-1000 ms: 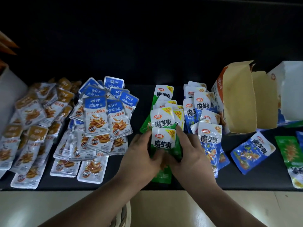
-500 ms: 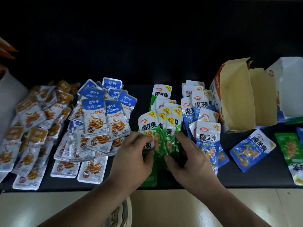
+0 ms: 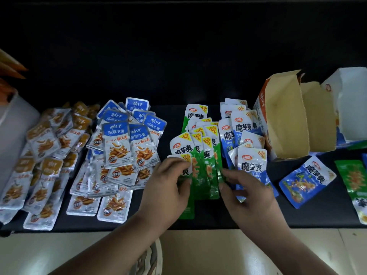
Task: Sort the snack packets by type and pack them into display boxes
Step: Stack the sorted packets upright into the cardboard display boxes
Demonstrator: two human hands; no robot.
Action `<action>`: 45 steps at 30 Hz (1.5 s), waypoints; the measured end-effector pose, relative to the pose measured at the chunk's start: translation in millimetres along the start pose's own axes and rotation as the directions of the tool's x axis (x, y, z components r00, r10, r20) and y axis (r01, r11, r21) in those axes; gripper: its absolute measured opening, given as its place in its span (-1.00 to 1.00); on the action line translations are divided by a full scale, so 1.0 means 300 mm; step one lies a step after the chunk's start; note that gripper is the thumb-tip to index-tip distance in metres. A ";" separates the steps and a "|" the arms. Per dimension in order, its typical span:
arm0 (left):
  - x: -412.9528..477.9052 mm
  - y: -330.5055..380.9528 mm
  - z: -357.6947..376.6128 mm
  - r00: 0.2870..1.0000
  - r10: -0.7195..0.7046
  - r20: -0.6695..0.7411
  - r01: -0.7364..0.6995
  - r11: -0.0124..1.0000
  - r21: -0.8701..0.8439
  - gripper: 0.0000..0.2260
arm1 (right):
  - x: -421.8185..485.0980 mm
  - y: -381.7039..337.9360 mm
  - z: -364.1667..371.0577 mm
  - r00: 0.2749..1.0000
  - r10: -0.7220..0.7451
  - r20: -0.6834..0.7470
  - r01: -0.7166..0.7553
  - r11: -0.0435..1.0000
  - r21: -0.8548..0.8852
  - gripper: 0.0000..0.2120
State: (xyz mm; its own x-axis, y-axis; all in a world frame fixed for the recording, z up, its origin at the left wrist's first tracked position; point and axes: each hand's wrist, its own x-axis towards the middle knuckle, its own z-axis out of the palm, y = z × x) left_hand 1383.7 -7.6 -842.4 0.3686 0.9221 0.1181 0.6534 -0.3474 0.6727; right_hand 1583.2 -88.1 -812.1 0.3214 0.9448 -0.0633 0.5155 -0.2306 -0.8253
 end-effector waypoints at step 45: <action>0.038 0.597 0.492 0.856 -0.263 0.446 0.397 0.887 -0.238 -0.87 | -0.166 0.503 -0.454 0.943 0.093 -0.320 -0.234 0.870 -0.435 -0.41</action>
State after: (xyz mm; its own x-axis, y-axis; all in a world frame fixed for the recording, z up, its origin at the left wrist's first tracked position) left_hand 1602.5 -84.3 -828.4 0.4383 0.8041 -0.4016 0.5684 0.0981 0.8169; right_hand 1753.1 -201.6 -857.1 0.6056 0.7946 0.0433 0.7185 -0.5226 -0.4589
